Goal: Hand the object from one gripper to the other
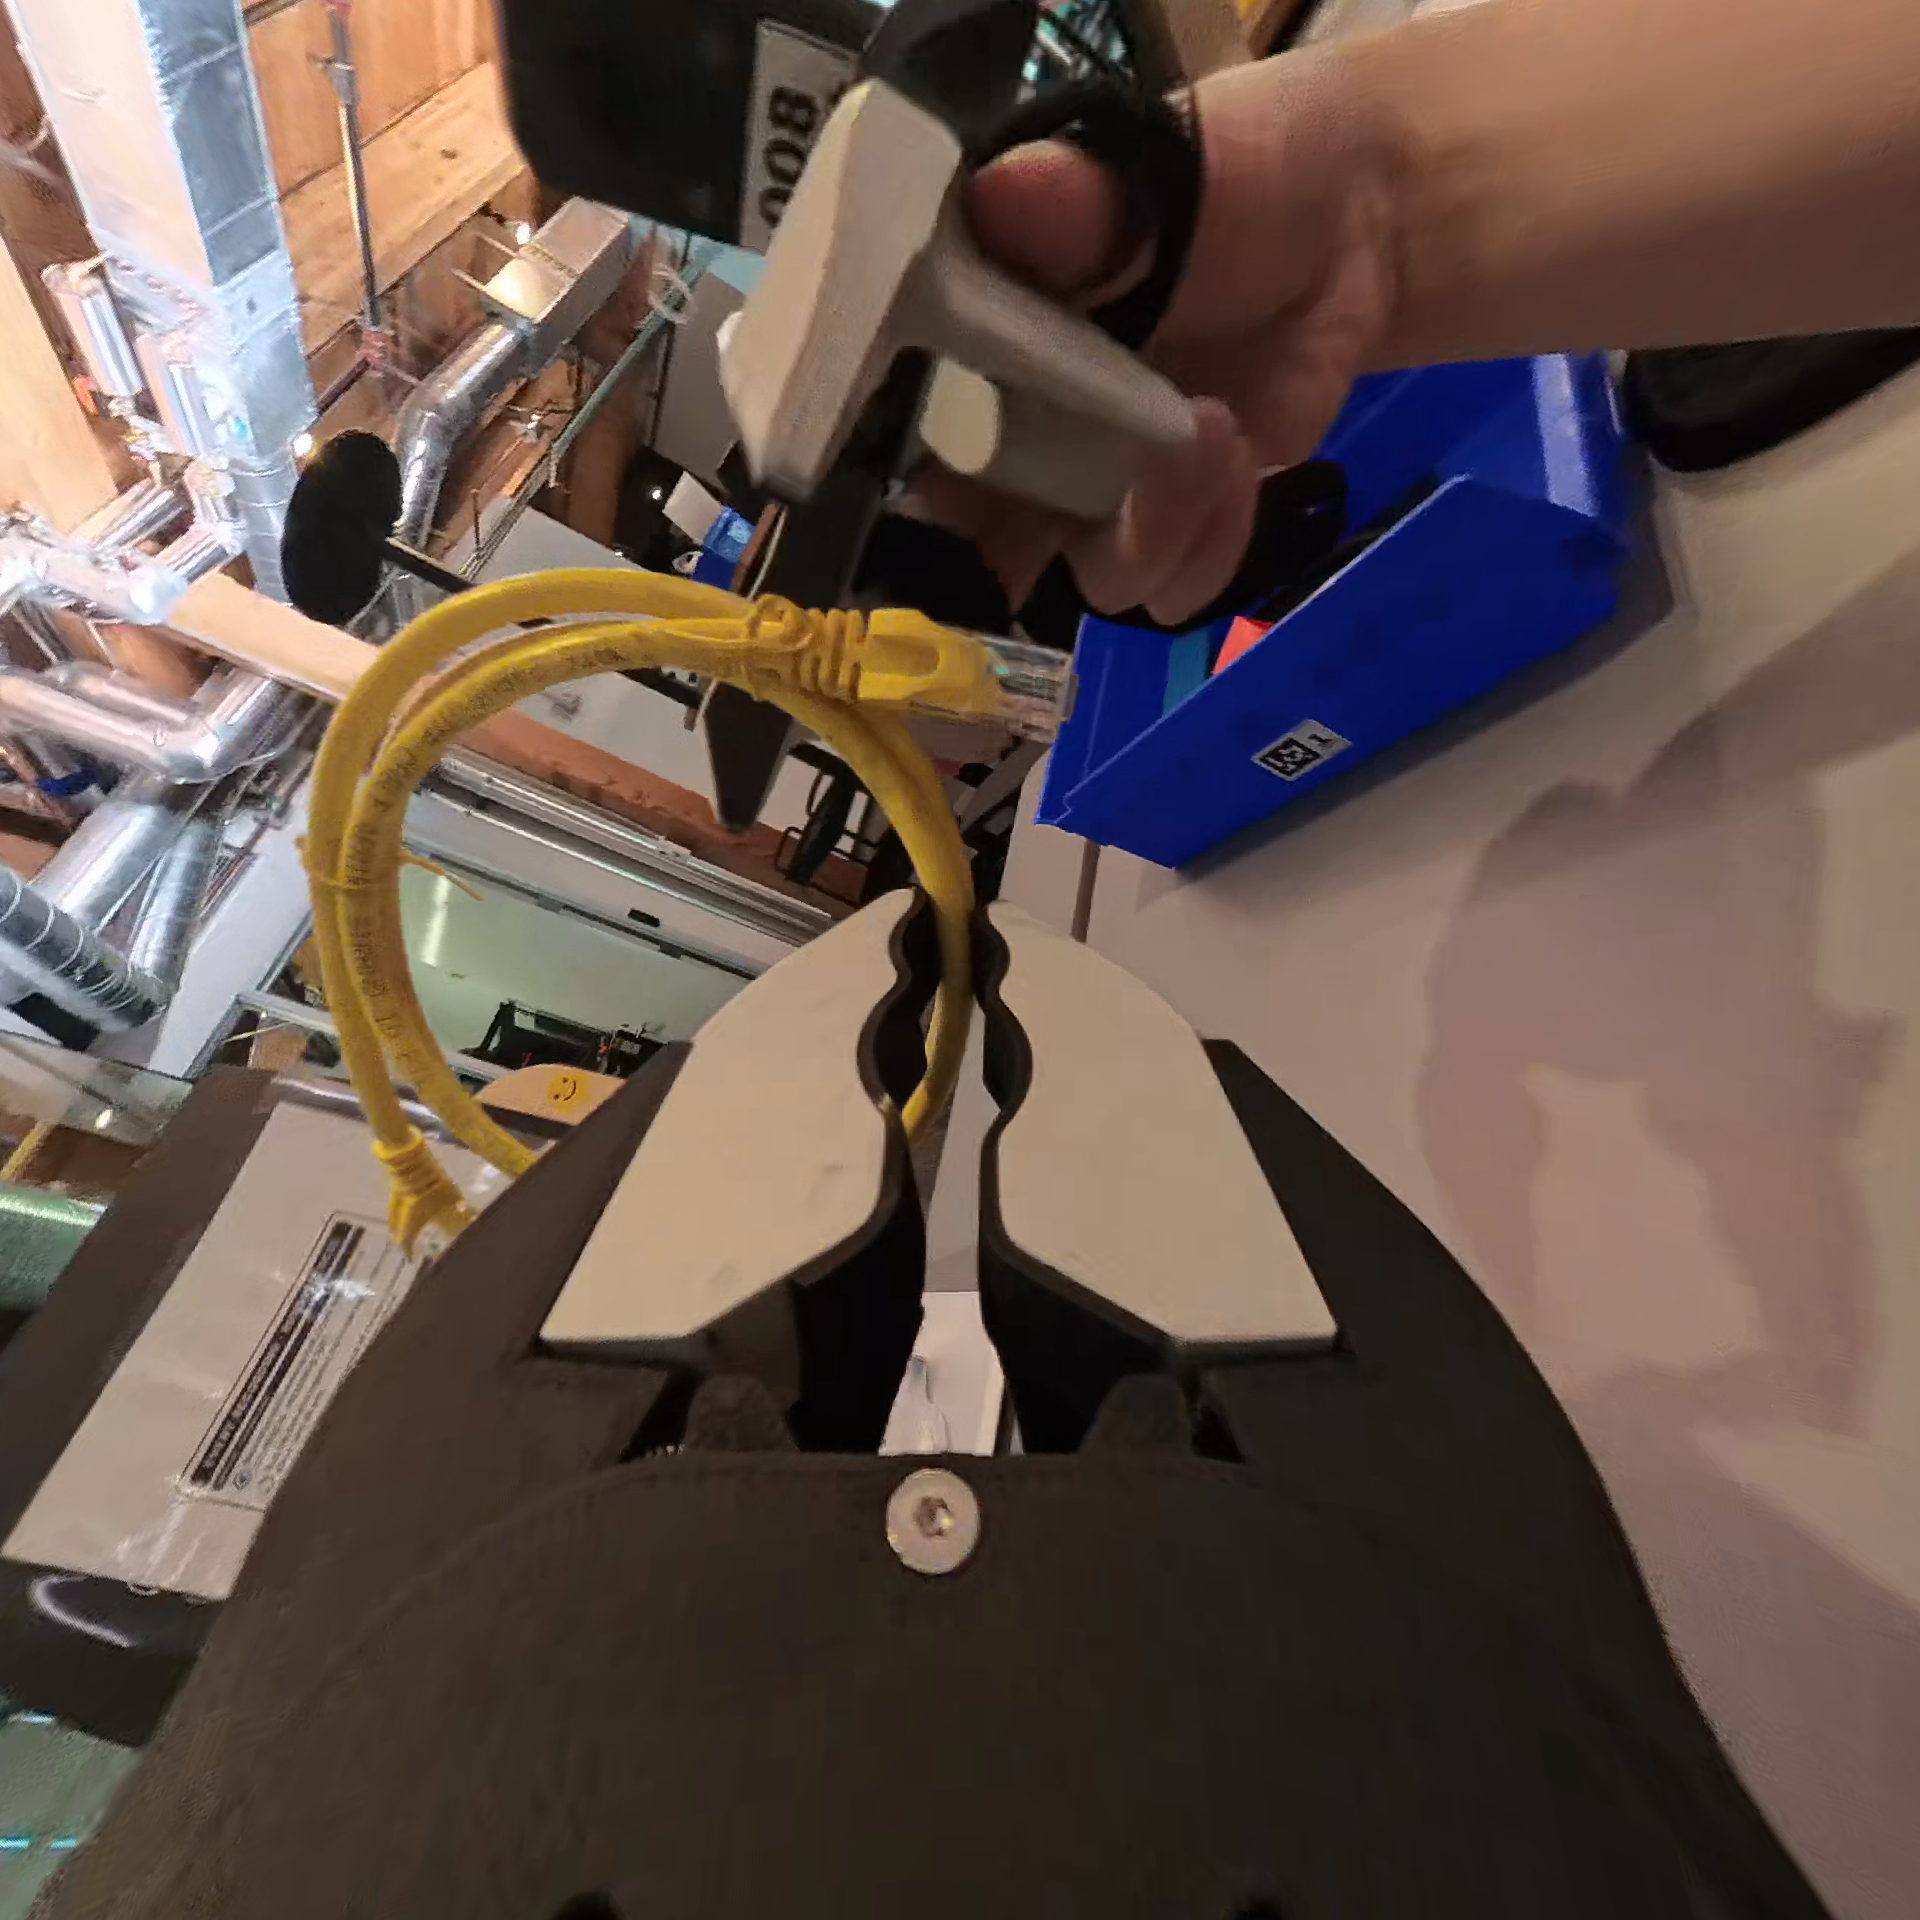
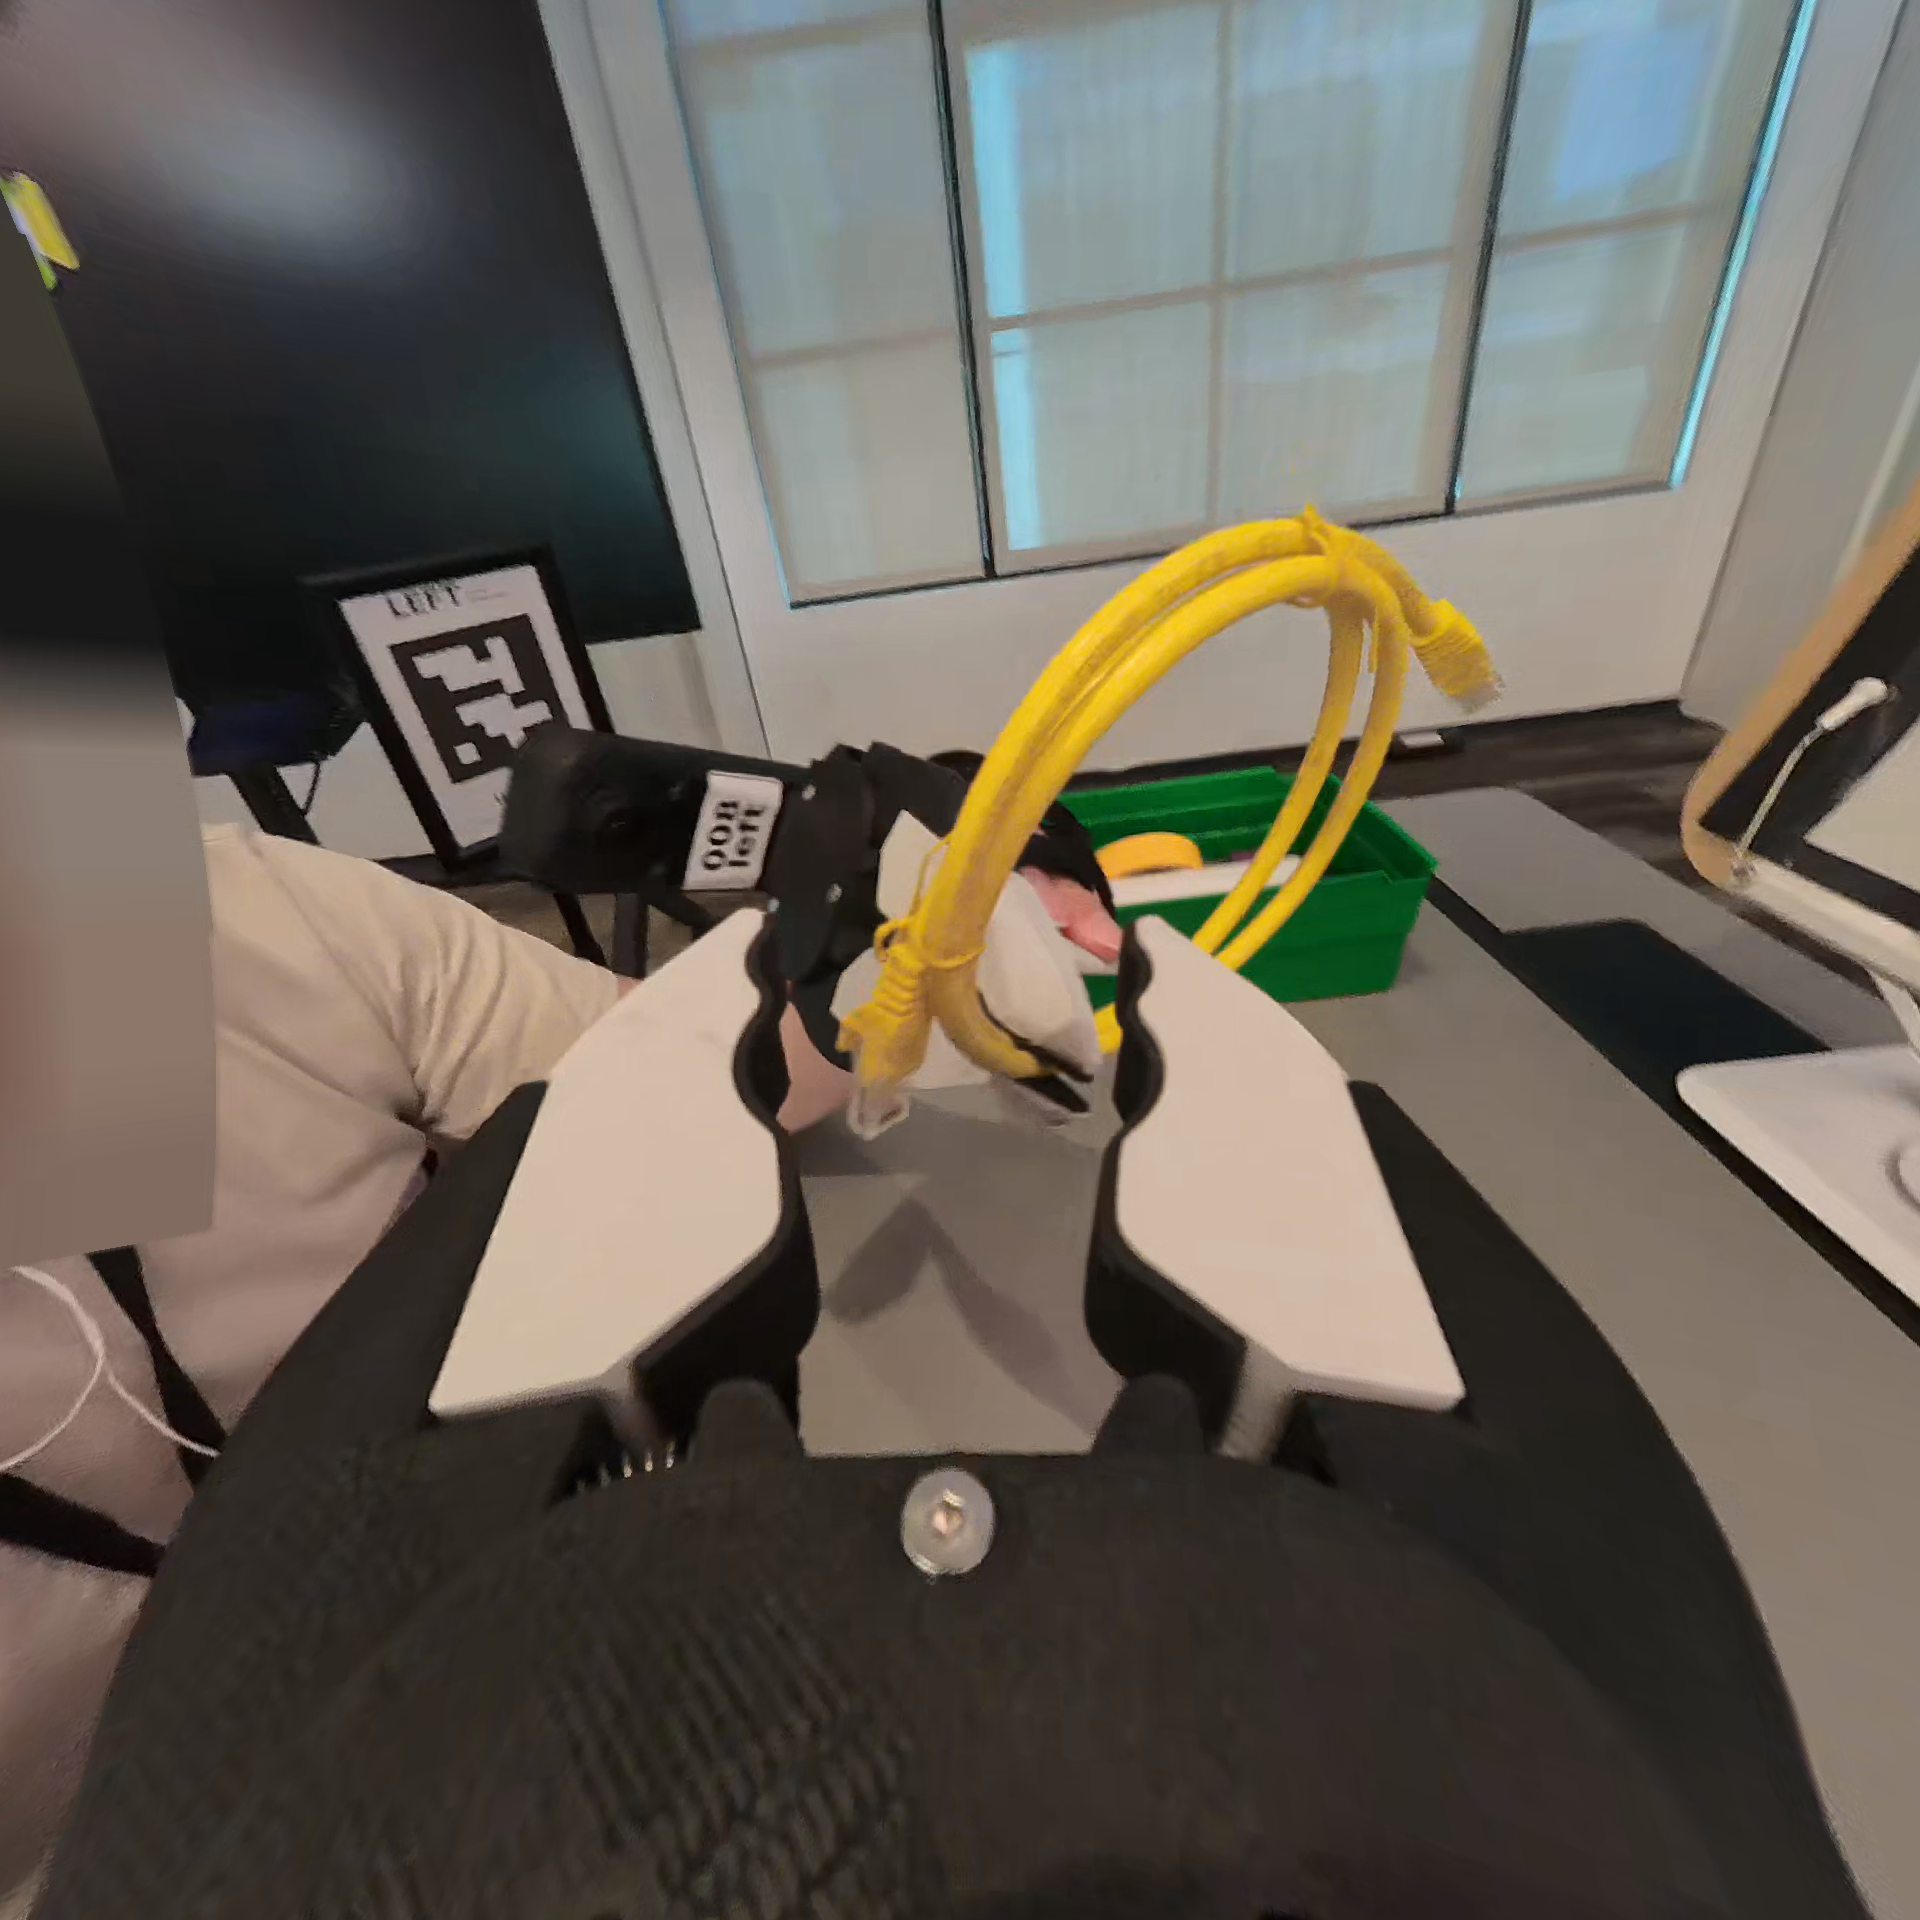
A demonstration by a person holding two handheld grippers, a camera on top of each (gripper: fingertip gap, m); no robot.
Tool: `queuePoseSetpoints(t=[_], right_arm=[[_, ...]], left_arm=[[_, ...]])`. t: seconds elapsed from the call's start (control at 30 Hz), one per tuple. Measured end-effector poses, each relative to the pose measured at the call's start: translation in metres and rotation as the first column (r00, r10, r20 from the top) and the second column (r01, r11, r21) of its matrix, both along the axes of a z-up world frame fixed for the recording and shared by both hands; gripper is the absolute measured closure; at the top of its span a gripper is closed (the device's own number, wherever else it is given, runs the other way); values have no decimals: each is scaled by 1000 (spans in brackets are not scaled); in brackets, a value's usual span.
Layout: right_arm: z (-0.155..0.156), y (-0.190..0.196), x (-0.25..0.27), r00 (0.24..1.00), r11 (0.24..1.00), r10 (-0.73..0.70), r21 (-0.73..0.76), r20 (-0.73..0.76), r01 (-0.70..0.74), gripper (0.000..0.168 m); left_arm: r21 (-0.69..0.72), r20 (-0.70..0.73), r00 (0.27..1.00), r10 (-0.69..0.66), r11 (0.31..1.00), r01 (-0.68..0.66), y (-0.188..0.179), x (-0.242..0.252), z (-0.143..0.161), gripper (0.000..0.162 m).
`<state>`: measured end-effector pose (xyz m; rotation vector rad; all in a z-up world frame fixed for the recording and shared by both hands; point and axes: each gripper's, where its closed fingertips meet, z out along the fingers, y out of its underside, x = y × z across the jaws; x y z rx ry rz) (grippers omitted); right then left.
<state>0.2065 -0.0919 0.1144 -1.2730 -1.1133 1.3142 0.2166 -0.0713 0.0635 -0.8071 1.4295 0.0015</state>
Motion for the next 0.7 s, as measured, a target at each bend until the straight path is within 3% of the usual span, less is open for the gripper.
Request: queuePoseSetpoints(t=[0.07, 0.13, 0.23, 0.3, 0.4, 0.47, 0.57, 0.7], right_arm=[[-9, -1, -3, 999, 1000, 9, 24, 53, -10, 110], [-17, -9, -4, 992, 995, 68, 66, 107, -75, 146], [-27, -3, -4, 983, 991, 27, 125, 180, -50, 148], [-26, 1, -4, 983, 972, -36, 236, 179, -7, 148], [-25, 12, -6, 962, 887, -204, 450, 180, 103, 149], [-24, 16, -10, 937, 809, -300, 567, 179, 151, 148], [-21, 26, -13, 873, 669, -461, 710, 162, 221, 149], [-17, 35, -16, 775, 432, -625, 868, 93, 244, 149]], left_arm=[[23, -32, 999, 1, 1000, -1, -1, 2, -6, 156], [10, -36, 999, 8, 1000, -7, 0, 3, -11, 156], [-66, -9, 1000, 18, 998, -19, 5, 4, -15, 142], [-199, 1, 1000, 26, 980, -25, 10, 2, -17, 125], [-391, 121, 992, -28, 917, 73, 6, -5, -2, 119], [-520, 243, 968, -59, 835, 181, 2, -12, 15, 120], [-675, 389, 913, -123, 636, 373, -10, -24, 36, 116], [-698, 593, 801, -82, 443, 562, -6, -41, 67, 115]])
